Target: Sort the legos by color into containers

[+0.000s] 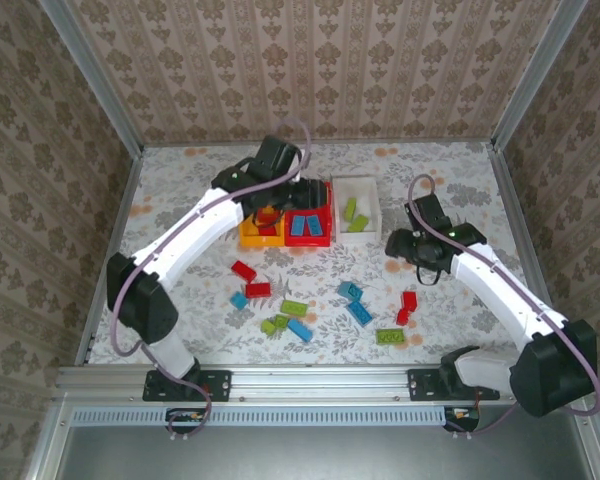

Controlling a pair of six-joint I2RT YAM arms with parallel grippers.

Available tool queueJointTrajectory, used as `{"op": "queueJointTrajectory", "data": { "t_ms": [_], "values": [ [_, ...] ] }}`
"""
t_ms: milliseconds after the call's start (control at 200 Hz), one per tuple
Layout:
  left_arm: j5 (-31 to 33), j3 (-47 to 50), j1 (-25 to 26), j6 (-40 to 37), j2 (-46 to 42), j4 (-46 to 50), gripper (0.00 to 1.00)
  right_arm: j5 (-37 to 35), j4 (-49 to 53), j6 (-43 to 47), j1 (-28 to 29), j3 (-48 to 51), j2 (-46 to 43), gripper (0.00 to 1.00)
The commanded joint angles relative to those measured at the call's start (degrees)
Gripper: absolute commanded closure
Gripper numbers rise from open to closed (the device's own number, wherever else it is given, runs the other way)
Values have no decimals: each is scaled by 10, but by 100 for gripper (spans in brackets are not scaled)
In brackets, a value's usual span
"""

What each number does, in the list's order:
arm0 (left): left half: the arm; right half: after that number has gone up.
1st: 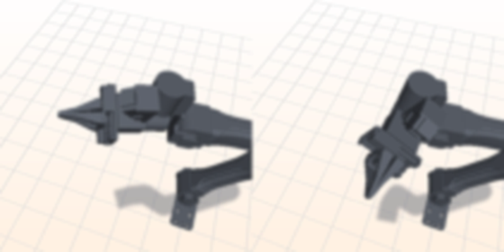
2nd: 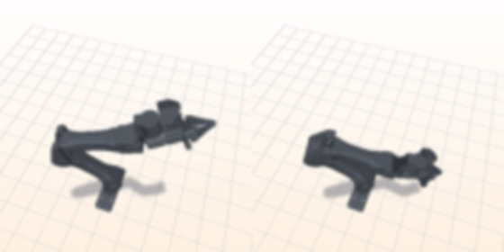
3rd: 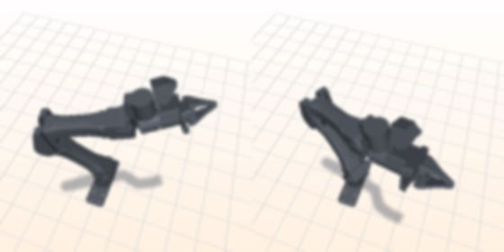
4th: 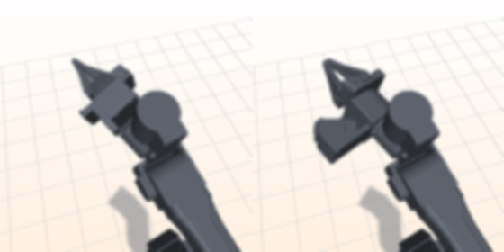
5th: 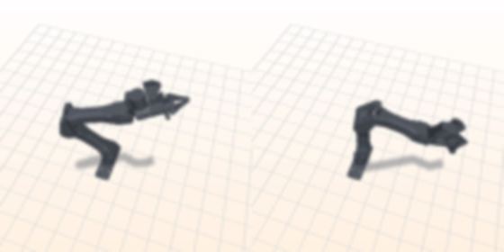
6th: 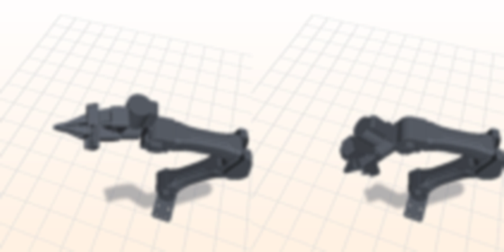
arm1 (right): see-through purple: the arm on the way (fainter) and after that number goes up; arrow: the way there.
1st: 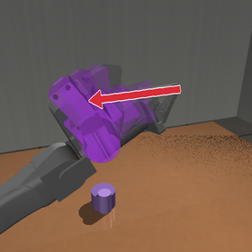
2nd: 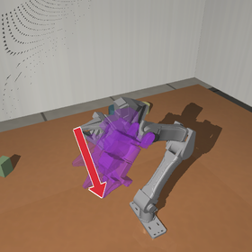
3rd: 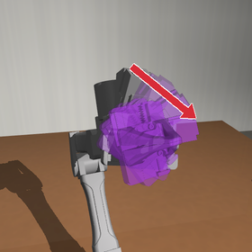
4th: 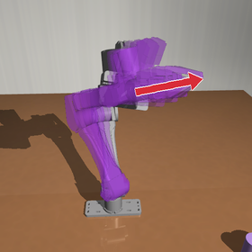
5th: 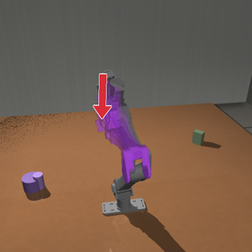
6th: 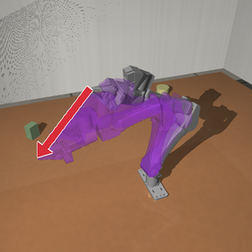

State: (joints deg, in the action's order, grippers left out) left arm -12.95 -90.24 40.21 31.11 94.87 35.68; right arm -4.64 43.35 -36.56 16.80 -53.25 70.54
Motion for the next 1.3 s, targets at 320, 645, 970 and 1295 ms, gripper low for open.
{"op": "queueJointTrajectory", "data": {
  "t_ms": [320,645,970,1295],
  "values": [
    [-73,243,18,-34,-155,-79,46,58,58,-4,-11,91,78,32],
    [-54,256,18,-16,-179,-91,45,44,-17,-7,-12,120,123,59],
    [91,234,9,-1,-235,-28,45,-11,-4,42,111,-14,82,81],
    [281,225,-24,63,-284,110,44,111,-152,45,257,-305,325,81]
  ]
}}
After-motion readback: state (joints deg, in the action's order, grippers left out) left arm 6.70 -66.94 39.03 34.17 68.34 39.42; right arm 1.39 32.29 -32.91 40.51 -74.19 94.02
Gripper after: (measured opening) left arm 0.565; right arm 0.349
